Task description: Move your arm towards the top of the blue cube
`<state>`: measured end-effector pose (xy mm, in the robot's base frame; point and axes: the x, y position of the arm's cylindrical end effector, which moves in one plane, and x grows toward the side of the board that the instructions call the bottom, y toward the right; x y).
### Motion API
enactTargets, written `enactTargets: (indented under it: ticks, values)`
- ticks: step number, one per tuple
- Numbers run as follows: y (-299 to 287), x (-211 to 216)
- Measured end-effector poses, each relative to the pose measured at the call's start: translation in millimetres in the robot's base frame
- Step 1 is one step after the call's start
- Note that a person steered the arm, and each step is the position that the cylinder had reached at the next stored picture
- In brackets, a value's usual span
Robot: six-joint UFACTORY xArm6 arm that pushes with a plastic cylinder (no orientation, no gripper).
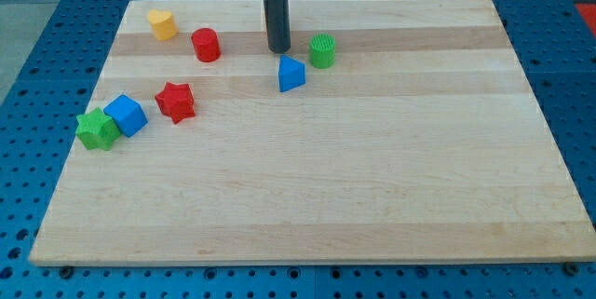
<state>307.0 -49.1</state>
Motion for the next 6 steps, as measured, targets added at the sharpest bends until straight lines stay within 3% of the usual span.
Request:
enactTargets:
  ticks: [4, 6]
  values:
    - [-53.9, 7.0]
    - [-119.0, 20.3]
